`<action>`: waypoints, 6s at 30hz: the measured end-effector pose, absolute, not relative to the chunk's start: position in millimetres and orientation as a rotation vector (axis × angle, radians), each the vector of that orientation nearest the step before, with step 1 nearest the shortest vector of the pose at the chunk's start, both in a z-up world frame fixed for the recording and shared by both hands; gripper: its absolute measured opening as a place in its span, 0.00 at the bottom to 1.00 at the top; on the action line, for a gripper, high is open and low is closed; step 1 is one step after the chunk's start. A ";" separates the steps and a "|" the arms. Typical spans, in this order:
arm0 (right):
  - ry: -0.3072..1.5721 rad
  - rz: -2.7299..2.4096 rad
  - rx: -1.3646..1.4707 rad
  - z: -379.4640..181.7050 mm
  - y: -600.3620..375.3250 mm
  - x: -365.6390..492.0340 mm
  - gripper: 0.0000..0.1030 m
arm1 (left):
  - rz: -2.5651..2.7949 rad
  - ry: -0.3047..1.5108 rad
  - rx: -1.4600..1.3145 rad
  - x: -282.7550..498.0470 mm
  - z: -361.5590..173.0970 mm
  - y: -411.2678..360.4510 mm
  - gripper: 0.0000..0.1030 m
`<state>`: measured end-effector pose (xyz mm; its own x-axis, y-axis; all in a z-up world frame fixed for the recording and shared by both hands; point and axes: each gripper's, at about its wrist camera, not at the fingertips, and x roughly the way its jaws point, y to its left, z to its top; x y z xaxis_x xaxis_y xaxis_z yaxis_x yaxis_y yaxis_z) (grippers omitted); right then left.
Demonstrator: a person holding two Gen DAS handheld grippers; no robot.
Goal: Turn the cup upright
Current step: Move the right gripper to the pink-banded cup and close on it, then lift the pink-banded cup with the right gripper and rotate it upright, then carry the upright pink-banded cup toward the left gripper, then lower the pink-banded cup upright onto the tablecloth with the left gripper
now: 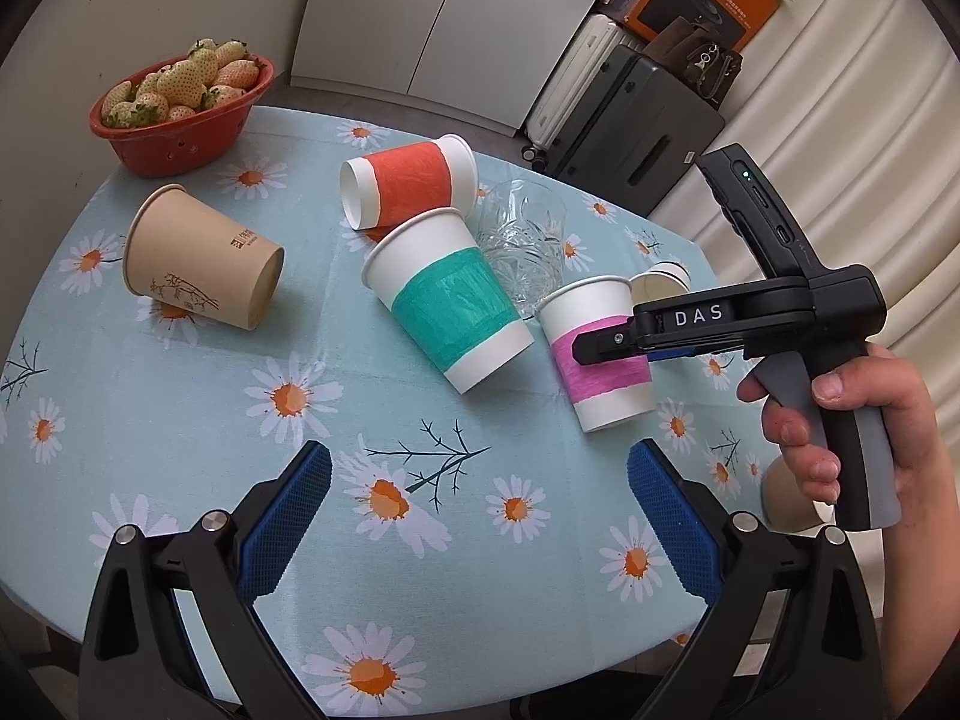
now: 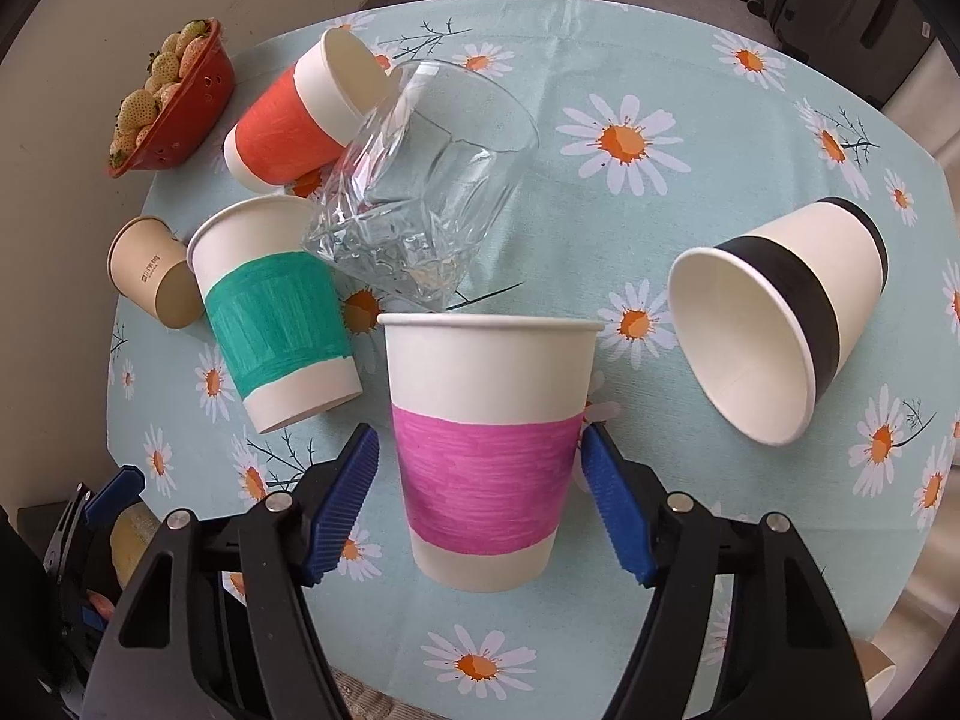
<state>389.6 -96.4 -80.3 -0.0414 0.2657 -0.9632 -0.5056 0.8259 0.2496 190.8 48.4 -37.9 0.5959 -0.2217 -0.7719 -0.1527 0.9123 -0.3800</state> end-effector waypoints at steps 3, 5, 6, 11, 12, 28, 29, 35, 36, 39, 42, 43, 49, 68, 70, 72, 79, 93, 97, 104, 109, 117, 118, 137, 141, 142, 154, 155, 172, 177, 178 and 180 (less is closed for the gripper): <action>1.509 0.625 -0.215 -85.8 -92.5 391.3 0.62 | -0.035 0.951 -0.443 190.4 -44.3 51.7 0.94; 1.517 0.620 -0.204 -86.4 -94.1 392.4 0.61 | -0.032 0.958 -0.446 189.8 -47.8 53.4 0.94; 1.520 0.617 -0.202 -86.4 -94.1 392.1 0.61 | -0.029 0.961 -0.445 189.2 -49.1 54.3 0.94; 1.528 0.610 -0.181 -80.7 -98.6 386.6 0.61 | -0.028 0.966 -0.456 185.1 -50.9 56.2 0.94; 1.529 0.610 -0.168 -78.3 -100.9 385.0 0.61 | -0.030 0.963 -0.457 184.1 -50.0 56.2 0.94; 1.591 0.699 0.115 -55.6 -129.4 308.9 0.61 | -0.061 0.949 -0.448 144.2 -32.5 48.9 0.94; 1.595 0.695 0.127 -58.3 -130.8 304.8 0.61 | -0.065 0.957 -0.454 140.9 -34.4 49.1 0.94; 1.625 0.674 0.164 -79.9 -135.2 282.6 0.61 | -0.058 0.996 -0.460 121.8 -44.8 49.4 0.94; 1.629 0.675 0.171 -82.5 -135.9 280.6 0.61 | -0.057 0.999 -0.461 119.5 -45.6 49.5 0.94; 1.643 0.658 0.182 -89.2 -136.1 276.1 0.61 | -0.054 1.006 -0.460 113.7 -47.2 48.8 0.94; 1.654 0.661 0.160 -93.2 -134.0 271.2 0.61 | -0.054 1.010 -0.447 110.5 -46.9 46.3 0.94; 1.658 0.663 0.154 -94.1 -133.1 270.2 0.61 | -0.055 1.010 -0.444 109.3 -47.0 45.5 0.94; 1.669 0.652 0.135 -98.4 -132.0 269.6 0.62 | -0.048 1.016 -0.425 109.8 -46.3 44.7 0.94; 1.658 0.678 0.163 -82.0 -149.6 270.1 0.69 | -0.043 1.004 -0.410 113.2 -37.3 40.4 0.94; 1.634 0.690 0.175 -72.7 -156.6 269.8 0.69 | -0.044 1.003 -0.403 114.8 -34.8 37.9 0.94; 1.614 0.678 0.181 -64.1 -167.1 270.1 0.69 | -0.047 1.009 -0.399 118.0 -33.2 34.0 0.94; 1.539 0.644 0.222 -41.0 -216.0 264.2 0.69 | -0.088 1.073 -0.401 139.2 -37.2 13.4 0.94; 1.484 0.686 0.306 -34.9 -280.5 229.9 0.69 | -0.106 1.227 -0.397 190.1 -58.9 -27.2 0.89; 1.486 0.713 0.293 -37.7 -280.8 222.3 0.69 | -0.058 1.277 -0.373 196.0 -70.6 -26.9 0.78; 1.485 0.741 0.278 -45.5 -277.8 215.9 0.69 | -0.009 1.301 -0.370 197.9 -79.0 -20.3 0.65; 1.492 0.769 0.275 -53.5 -269.0 209.9 0.69 | -0.001 1.303 -0.354 201.2 -80.9 -20.8 0.62; 1.494 0.781 0.294 -60.7 -264.7 205.3 0.69 | -0.016 1.269 -0.353 200.1 -72.9 -22.0 0.61; 1.492 0.782 0.296 -60.7 -264.3 205.1 0.69 | -0.020 1.254 -0.356 198.7 -69.8 -21.3 0.61; 1.192 0.819 0.164 -34.4 -239.4 166.6 0.69 | 0.005 0.759 -0.221 135.8 -16.1 -28.4 0.61; 1.141 0.822 0.124 -29.8 -236.2 158.7 0.69 | 0.011 0.614 -0.191 122.6 -20.7 -38.4 0.61; 1.129 0.820 0.109 -29.0 -235.9 157.0 0.69 | 0.016 0.585 -0.178 120.1 -22.8 -41.3 0.61; 1.088 0.810 0.086 -31.5 -252.3 151.9 0.69 | 0.103 0.274 -0.087 96.5 -69.6 -60.3 0.61; 1.080 0.805 0.079 -31.6 -252.8 151.5 0.69 | 0.121 0.251 -0.070 95.6 -73.7 -62.8 0.61; 1.092 0.797 0.151 -43.0 -270.8 147.4 0.69 | 0.270 0.127 -0.009 87.0 -107.1 -71.8 0.63; 1.085 0.781 0.149 -43.1 -272.4 146.8 0.69 | 0.276 0.133 0.010 89.2 -115.8 -76.6 0.63; 1.084 0.784 0.154 -43.0 -272.8 146.4 0.69 | 0.274 0.138 0.012 90.2 -117.5 -77.9 0.63; 1.083 0.781 0.159 -43.5 -273.9 146.0 0.69 | 0.268 0.144 0.014 91.2 -120.1 -79.4 0.63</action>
<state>146.0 -273.9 -43.5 0.2348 0.6400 -0.7317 -0.4926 0.7272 0.4780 91.2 -79.4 -120.1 0.9542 0.2645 -0.1396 -0.2625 0.9644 0.0324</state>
